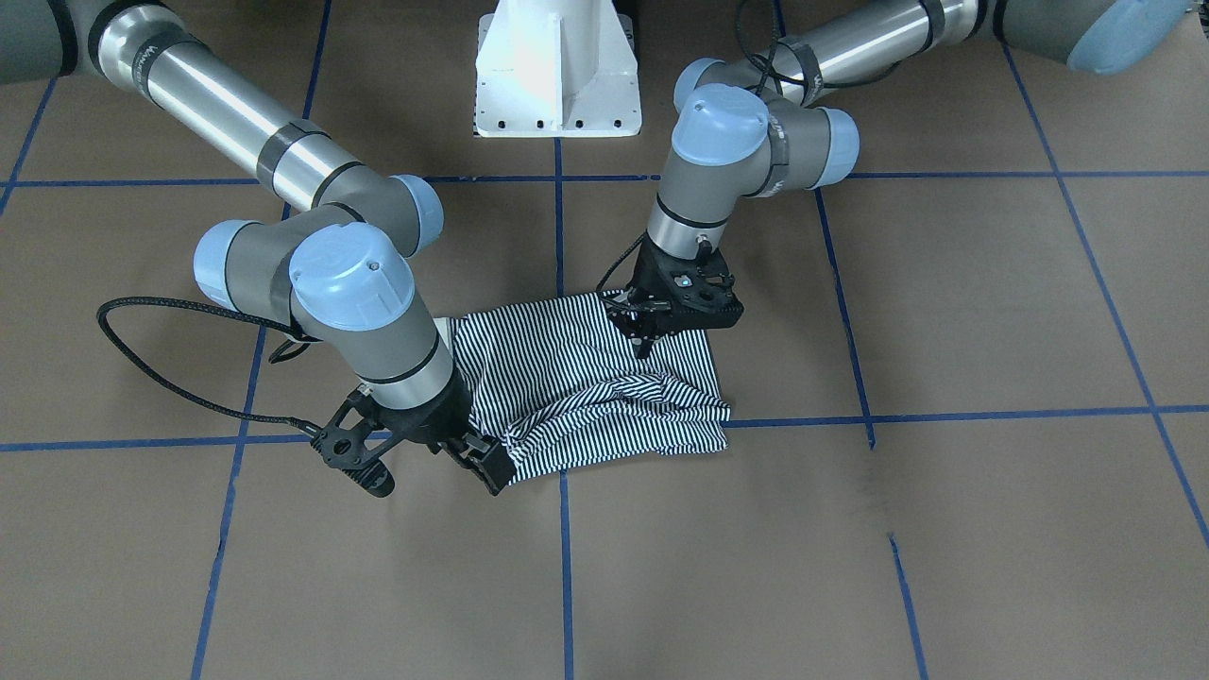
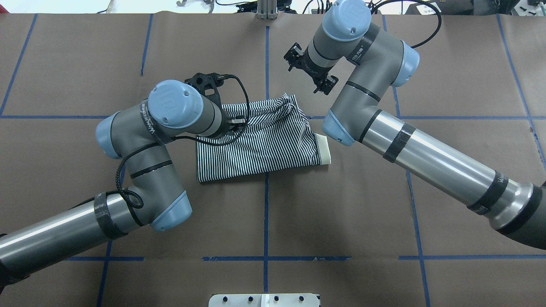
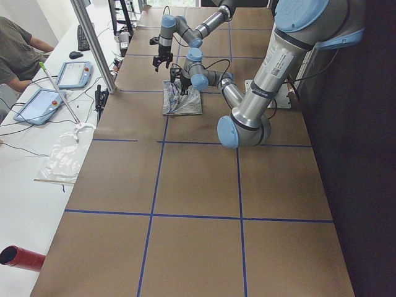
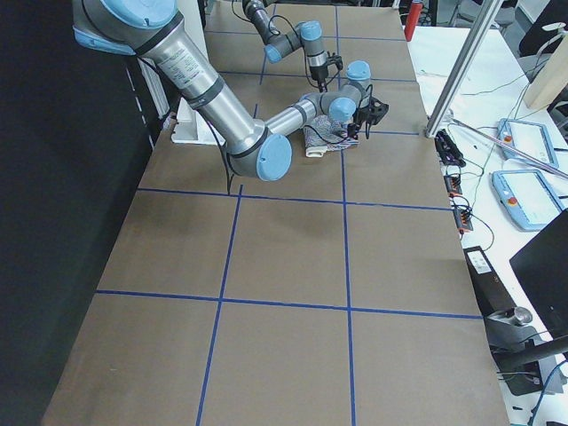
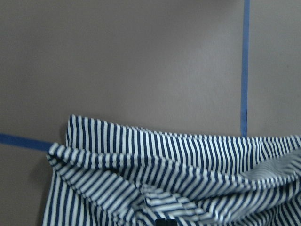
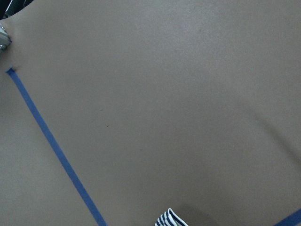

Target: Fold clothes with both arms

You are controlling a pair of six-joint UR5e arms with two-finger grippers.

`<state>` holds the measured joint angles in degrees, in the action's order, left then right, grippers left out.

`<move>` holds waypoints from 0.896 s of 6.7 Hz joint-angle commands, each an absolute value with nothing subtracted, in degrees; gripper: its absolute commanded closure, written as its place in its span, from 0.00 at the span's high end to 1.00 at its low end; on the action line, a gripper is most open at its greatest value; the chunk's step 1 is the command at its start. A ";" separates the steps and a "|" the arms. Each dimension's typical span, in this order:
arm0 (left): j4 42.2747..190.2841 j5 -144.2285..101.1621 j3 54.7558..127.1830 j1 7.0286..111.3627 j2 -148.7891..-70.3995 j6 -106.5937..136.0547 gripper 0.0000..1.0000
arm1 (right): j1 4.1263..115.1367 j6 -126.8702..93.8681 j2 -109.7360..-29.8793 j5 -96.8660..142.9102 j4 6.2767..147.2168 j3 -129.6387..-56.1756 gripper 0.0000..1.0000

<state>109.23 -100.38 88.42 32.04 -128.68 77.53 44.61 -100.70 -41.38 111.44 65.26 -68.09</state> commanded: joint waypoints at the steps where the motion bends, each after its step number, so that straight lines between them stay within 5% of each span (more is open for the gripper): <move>1: 107.67 -100.11 85.89 30.41 -130.51 72.00 0.00 | 44.56 -100.37 -41.92 111.27 65.21 -68.99 1.00; 4: 109.15 -97.65 76.75 32.94 -134.91 66.64 0.00 | 44.56 -100.37 -43.06 111.27 65.21 -69.78 1.00; 6: 119.12 -97.91 61.88 39.68 -140.94 63.30 0.00 | 44.56 -100.37 -44.82 111.36 65.30 -72.49 1.00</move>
<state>113.40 -97.80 70.57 35.60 -137.45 65.55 44.56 -100.37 -43.82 111.29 65.23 -70.92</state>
